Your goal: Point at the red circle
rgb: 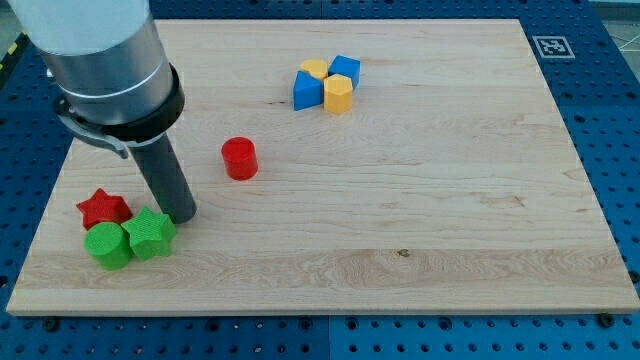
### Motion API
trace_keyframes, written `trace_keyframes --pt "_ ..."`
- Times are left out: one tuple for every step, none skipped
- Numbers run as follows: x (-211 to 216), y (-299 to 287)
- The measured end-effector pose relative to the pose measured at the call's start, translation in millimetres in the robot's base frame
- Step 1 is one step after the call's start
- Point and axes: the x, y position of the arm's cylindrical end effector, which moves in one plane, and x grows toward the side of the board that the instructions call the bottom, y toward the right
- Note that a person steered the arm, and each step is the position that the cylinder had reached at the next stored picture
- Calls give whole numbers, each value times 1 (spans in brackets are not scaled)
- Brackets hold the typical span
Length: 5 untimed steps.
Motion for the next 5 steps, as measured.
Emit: trace_keyframes --pt "-1 15" --pt "-15 34" --pt "-23 34" --pt "-23 34" --pt "-34 35"
